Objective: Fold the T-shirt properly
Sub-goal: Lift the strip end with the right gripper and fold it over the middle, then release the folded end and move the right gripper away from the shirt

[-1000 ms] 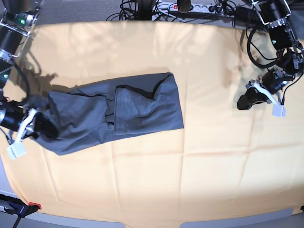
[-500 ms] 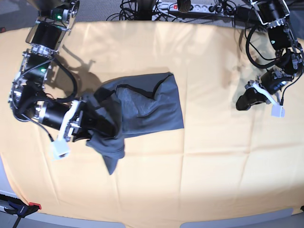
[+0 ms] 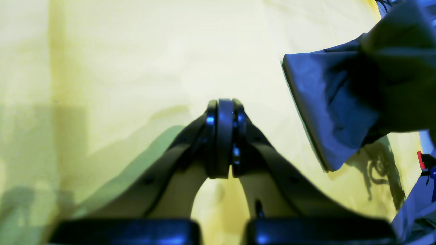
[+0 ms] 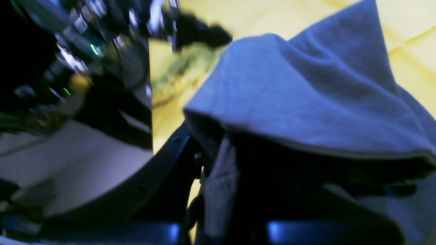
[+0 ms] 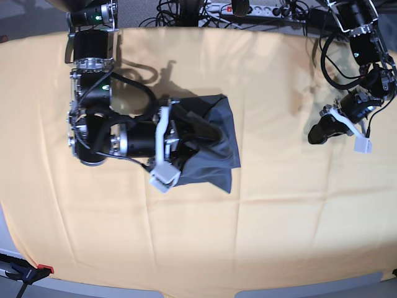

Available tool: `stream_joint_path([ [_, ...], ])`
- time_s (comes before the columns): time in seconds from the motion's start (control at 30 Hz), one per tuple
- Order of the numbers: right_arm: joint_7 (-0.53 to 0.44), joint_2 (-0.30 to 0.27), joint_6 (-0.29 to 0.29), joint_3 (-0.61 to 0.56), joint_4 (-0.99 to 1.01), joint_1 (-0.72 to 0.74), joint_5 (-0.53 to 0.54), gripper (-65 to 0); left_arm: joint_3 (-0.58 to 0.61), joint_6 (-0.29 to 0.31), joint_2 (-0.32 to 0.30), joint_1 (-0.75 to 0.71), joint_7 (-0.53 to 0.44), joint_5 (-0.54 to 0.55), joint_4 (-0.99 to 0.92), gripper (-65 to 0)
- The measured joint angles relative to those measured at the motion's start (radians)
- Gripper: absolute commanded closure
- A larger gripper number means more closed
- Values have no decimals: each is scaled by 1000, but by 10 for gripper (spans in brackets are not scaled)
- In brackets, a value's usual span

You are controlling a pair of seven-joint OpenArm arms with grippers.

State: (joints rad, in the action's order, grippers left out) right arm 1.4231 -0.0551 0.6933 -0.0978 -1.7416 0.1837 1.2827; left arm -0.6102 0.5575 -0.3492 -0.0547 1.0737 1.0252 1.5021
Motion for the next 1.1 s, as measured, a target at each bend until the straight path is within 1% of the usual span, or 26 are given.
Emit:
stream_joint_path([
  [0.03, -1, 4, 0, -18, 0, 0, -26, -27, 0, 0, 0, 0, 0, 0, 0, 0],
  [0.07, -1, 8, 0, -35, 0, 0, -59, -103, 0, 0, 0, 0, 0, 0, 0, 0],
  [0.1, -11, 8, 0, -51, 0, 0, -95, -207, 0, 0, 0, 0, 0, 0, 0, 0],
  [0.17, -98, 6, 0, -68, 0, -3, -150, -430, 0, 0, 0, 0, 0, 0, 0, 0],
  [0.2, -142, 6, 0, -69, 0, -2, -149, -504, 0, 0, 0, 0, 0, 0, 0, 0],
  [0.23, -172, 5, 0, -69, 0, 1, -146, -531, 0, 0, 0, 0, 0, 0, 0, 0],
  [0.27, -178, 5, 0, -69, 0, 5, -129, -528, 0, 0, 0, 0, 0, 0, 0, 0],
  [0.37, -171, 6, 0, -69, 0, 11, -15, -527, 0, 0, 0, 0, 0, 0, 0, 0],
  [0.43, -162, 5, 0, -70, 0, 31, -9, -520, 0, 0, 0, 0, 0, 0, 0, 0],
  [0.47, -127, 4, 0, -63, 0, 49, -11, -494, 0, 0, 0, 0, 0, 0, 0, 0],
  [0.5, -86, -1, 0, -47, 0, 70, -7, -433, 0, 0, 0, 0, 0, 0, 0, 0],
  [0.53, -36, -10, 2, -21, -9, 90, -5, -335, 0, 0, 0, 0, 0, 0, 0, 0],
  [0.57, 8, -17, 4, 14, -24, 106, -3, -213, 0, 0, -1, 0, 0, 0, 0, 0],
  [0.6, 6, -25, 5, 56, -40, 118, -4, -93, 0, 0, -2, -1, 0, 0, 0, 0],
  [0.63, -2, -27, 3, 99, -58, 125, -2, 0, 0, 0, -3, -1, 0, 0, 0, 0],
  [0.67, -3, -34, 1, 137, -80, 130, 13, 0, 0, 0, -3, 0, 0, 0, 0, 0],
  [0.73, -7, -67, 3, 183, -103, 123, 127, 0, 0, 0, -3, 0, 0, 1, 0, 0],
  [0.77, -11, -81, 6, 194, -106, 114, 162, 0, 0, 0, -5, 1, 0, 0, 0, 0],
  [0.8, -11, -92, 6, 194, -106, 103, 162, 0, 0, 0, -9, 0, 0, 5, 0, 0],
  [0.9, -3, -97, 3, 163, -102, 55, 121, 0, 0, 0, -17, 2, 11, 14, 0, 0],
  [0.93, -3, -96, 4, 144, -101, 39, 109, 0, 0, 5, -17, 2, 31, 49, 0, 0],
  [0.97, -3, -94, 3, 124, -101, 26, 87, 0, 0, 33, -17, 2, 58, 100, 0, 0],
  [1.03, -3, -93, 3, 89, -101, 13, -1, 0, 0, 92, -23, 2, 137, 222, 0, 0],
  [1.1, -9, -95, 3, 53, -101, 10, -85, 0, 0, 114, -37, 3, 185, 317, 0, 0],
])
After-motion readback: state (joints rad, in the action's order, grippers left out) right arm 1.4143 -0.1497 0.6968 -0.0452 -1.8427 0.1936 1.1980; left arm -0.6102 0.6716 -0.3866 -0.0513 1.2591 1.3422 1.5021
